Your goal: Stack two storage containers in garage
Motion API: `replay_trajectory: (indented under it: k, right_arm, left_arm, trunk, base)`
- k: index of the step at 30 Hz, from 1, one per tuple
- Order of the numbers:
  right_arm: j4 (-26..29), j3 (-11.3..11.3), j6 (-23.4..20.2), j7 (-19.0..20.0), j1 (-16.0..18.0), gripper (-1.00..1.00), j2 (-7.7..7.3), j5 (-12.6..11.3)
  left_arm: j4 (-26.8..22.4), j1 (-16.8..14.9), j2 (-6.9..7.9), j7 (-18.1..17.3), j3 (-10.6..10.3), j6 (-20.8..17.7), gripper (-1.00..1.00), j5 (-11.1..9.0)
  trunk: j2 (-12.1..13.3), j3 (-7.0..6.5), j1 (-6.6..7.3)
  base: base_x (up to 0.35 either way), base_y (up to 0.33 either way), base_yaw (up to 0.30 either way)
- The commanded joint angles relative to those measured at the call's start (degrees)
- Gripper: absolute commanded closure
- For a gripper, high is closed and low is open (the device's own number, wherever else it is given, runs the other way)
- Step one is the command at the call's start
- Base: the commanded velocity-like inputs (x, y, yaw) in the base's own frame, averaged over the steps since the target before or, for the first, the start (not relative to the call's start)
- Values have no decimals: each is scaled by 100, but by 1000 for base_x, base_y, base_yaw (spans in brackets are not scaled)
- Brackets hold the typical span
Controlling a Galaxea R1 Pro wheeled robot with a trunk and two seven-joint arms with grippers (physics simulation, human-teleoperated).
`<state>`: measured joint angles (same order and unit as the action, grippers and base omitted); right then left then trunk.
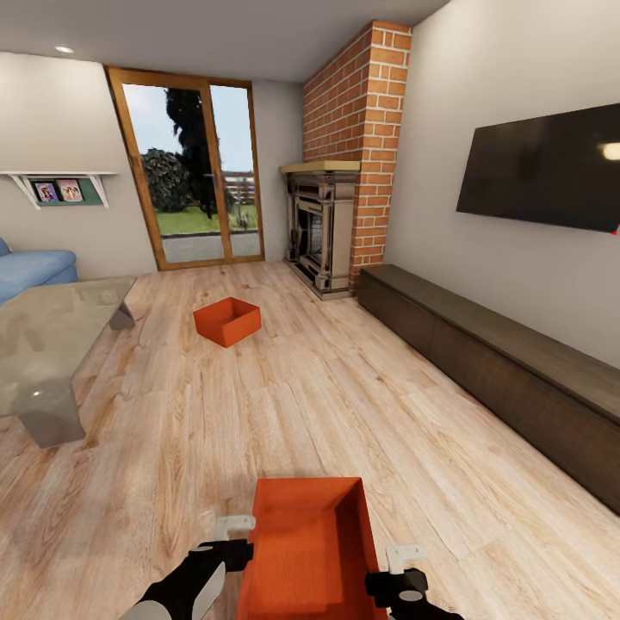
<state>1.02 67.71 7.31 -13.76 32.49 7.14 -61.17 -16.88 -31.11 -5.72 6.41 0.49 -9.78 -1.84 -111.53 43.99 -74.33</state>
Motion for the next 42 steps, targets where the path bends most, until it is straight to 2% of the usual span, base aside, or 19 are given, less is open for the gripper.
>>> replay_trajectory:
  k: [1,3,6,14,16,25,42]
  right_arm:
    - [4,49,13,-21,-14,-100,-1,-56]
    - [4,49,29,-20,-37,-100,-2,-61]
    - [4,49,32,-21,-40,-100,-1,-62]
    - [12,43,42,-21,-34,-100,-43,-49]
    - [12,30,32,-21,-33,-100,-46,-59]
    - [12,-5,14,-76,-32,-100,-46,-88]
    - [12,-30,16,-109,-32,-100,-48,-101]
  left_arm:
    - [7,0,-1,18,4,-33,-100,-23]
    - [248,0,0,18,4,7,-100,-20]
    - [302,0,0,18,4,28,-100,-13]
    - [203,0,11,-21,-1,54,-100,-27]
    - [7,0,9,-25,-5,40,-100,-27]
    - [-168,0,4,-57,-5,28,-100,-26]
    - [-208,0,-12,-52,-5,-24,-100,-27]
  trunk:
    - [-2,5,1]
    - [-2,5,1]
    - [-2,5,1]
    - [-2,5,1]
    - [-2,5,1]
    - [-2,8,1]
    - [-2,151,1]
  base:
    - [0,0,0]
    - [0,0,0]
    - [0,0,0]
    - [0,0,0]
    - [0,0,0]
    - [0,0,0]
    - [0,0,0]
